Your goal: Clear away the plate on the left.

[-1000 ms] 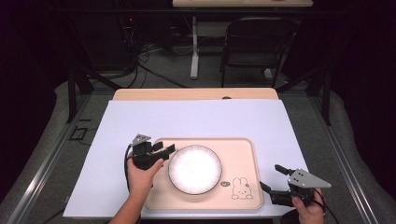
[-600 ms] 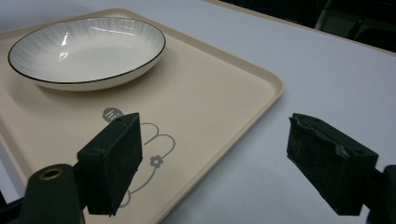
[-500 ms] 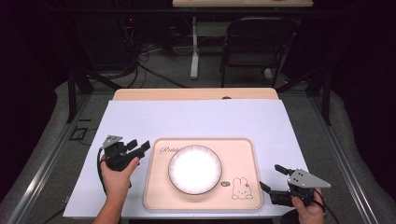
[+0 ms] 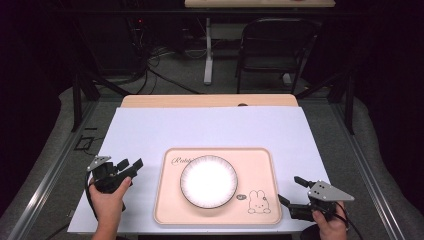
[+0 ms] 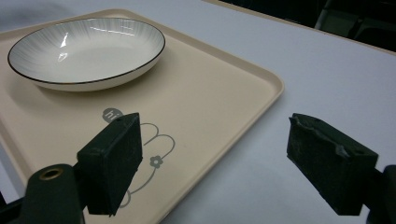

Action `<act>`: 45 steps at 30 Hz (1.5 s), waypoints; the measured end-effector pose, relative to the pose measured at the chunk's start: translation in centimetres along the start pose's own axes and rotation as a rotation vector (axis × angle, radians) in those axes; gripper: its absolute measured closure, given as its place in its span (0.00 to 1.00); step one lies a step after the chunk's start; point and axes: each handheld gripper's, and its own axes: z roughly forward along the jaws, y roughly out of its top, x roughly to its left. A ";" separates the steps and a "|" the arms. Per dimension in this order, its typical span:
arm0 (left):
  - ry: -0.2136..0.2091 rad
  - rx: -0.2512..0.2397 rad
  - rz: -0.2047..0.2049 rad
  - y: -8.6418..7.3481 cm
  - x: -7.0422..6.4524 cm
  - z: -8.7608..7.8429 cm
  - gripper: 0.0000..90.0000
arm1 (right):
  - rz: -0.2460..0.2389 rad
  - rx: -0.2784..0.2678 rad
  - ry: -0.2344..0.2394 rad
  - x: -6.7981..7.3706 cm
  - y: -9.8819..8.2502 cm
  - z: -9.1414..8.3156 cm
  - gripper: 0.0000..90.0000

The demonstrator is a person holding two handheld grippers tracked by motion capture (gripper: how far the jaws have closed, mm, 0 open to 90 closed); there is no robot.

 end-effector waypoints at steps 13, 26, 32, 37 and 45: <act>0.010 0.047 -0.012 -1.7 0.6 1.1 0.43 | -0.001 0.001 0.000 0.0 0.0 0.0 0.19; 0.002 0.071 -0.058 -2.0 1.3 1.5 0.43 | -0.006 0.000 0.001 0.0 0.0 0.0 0.19; 0.004 0.075 -0.067 -2.1 1.4 1.6 0.43 | -0.006 0.004 0.004 0.0 0.0 0.0 0.19; 0.005 0.079 -0.070 -2.1 1.4 1.7 0.43 | -0.005 0.004 0.005 0.0 0.0 0.0 0.19; 0.007 0.079 -0.072 -2.1 1.4 1.7 0.43 | -0.007 0.005 0.007 0.0 0.0 0.0 0.19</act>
